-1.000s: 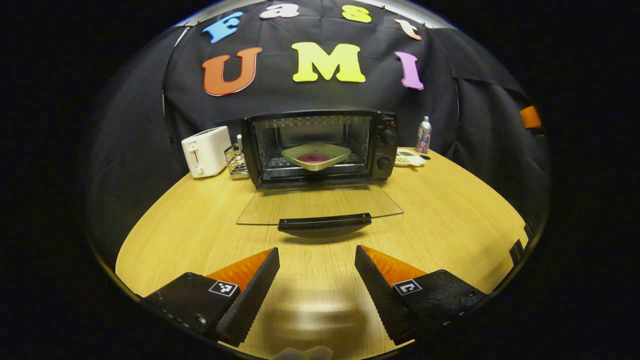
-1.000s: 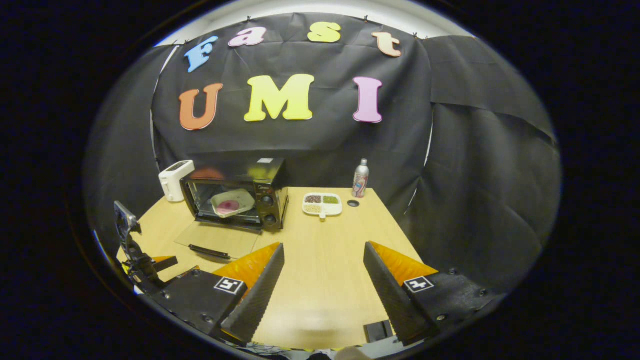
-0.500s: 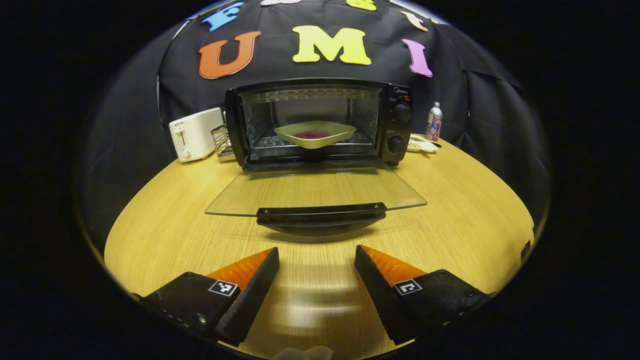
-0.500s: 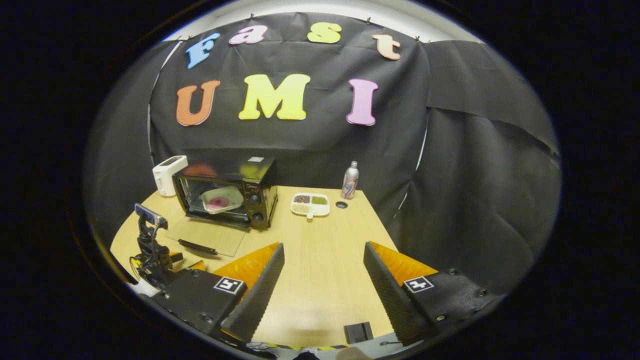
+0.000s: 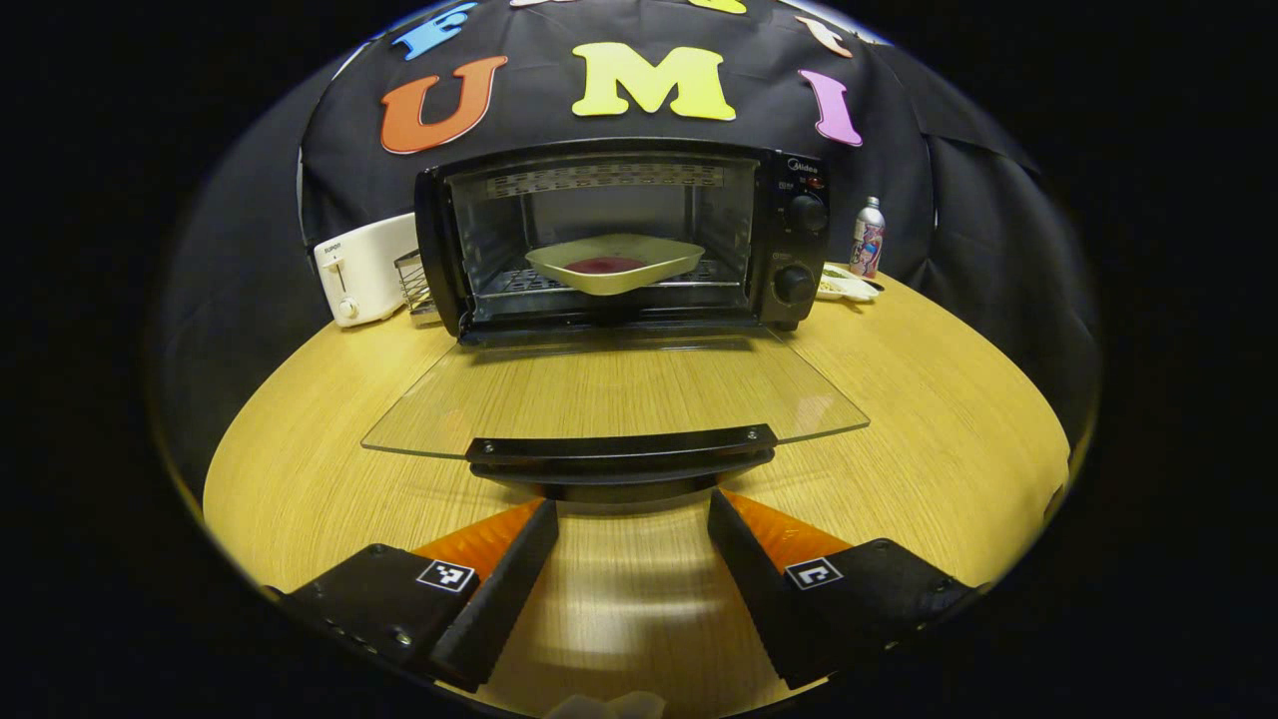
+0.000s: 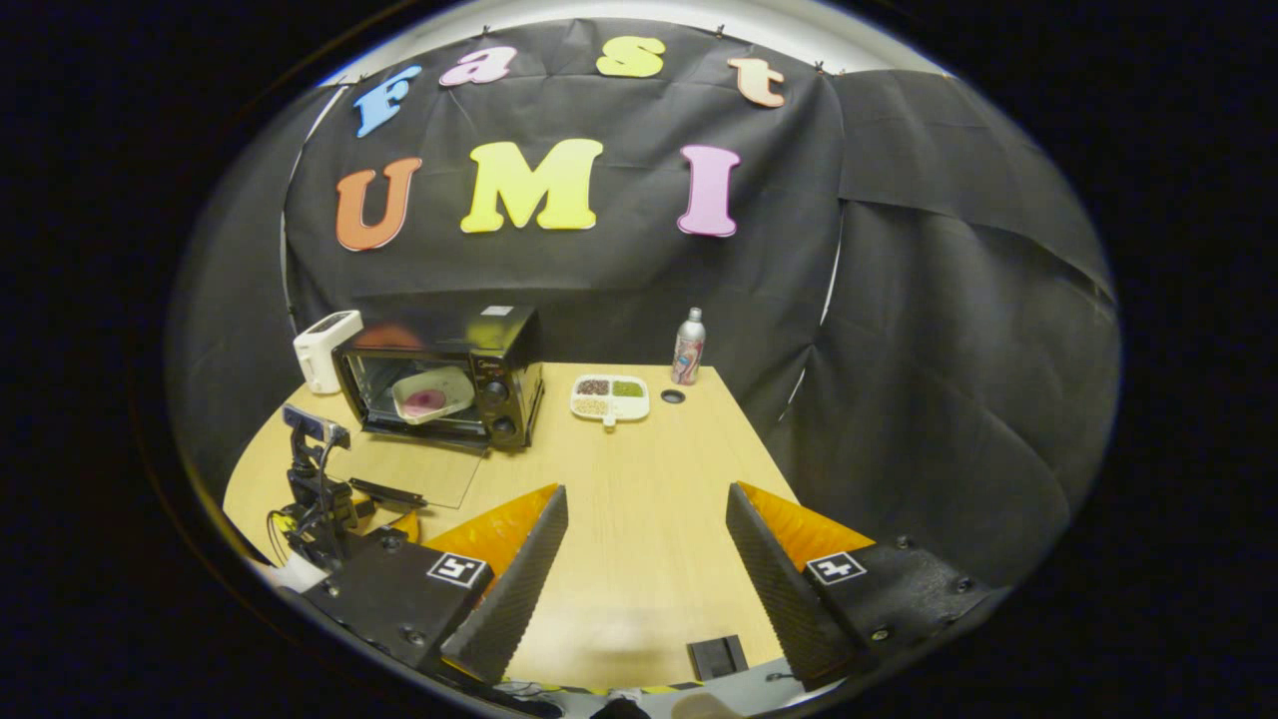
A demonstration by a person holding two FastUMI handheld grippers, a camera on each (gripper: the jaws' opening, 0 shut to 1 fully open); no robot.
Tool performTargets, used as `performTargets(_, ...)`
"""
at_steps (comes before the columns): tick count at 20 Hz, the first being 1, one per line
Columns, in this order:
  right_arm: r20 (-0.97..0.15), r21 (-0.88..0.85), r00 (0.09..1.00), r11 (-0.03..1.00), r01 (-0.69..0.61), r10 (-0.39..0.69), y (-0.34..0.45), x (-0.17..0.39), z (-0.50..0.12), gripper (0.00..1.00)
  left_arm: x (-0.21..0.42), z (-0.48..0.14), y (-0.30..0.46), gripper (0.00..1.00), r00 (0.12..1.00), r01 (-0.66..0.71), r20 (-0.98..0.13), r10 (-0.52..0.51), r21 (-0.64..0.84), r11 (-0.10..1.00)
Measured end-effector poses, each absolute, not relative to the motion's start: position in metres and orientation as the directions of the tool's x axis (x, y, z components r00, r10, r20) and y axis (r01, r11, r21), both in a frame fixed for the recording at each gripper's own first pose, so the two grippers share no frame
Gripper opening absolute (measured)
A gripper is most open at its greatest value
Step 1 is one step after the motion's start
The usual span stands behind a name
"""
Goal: Open the electric oven with the left hand, put the food in, and close the electric oven.
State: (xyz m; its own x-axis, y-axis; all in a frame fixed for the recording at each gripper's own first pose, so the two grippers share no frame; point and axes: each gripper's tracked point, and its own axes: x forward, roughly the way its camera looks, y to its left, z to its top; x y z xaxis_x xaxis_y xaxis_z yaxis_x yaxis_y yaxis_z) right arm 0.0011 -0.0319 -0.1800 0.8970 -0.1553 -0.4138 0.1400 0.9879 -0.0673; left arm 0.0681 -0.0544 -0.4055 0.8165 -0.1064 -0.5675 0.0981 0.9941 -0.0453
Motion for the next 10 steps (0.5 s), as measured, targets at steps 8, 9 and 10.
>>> performTargets(8,-0.406,-0.047,0.900,0.988,0.150,-0.156,-0.031,0.005,-0.180,1.00,0.076,-0.383,-0.049,0.97,0.825,0.101,-0.555,-0.107,-0.041,0.994)
performTargets(9,-0.404,-0.039,0.901,0.987,0.153,-0.156,-0.031,0.006,-0.180,0.96,0.078,-0.377,-0.047,0.97,0.829,0.102,-0.549,-0.108,-0.043,0.994)
performTargets(10,-0.403,-0.032,0.902,0.987,0.156,-0.156,-0.031,0.008,-0.180,0.96,0.081,-0.370,-0.047,0.97,0.834,0.104,-0.541,-0.111,-0.043,0.994)
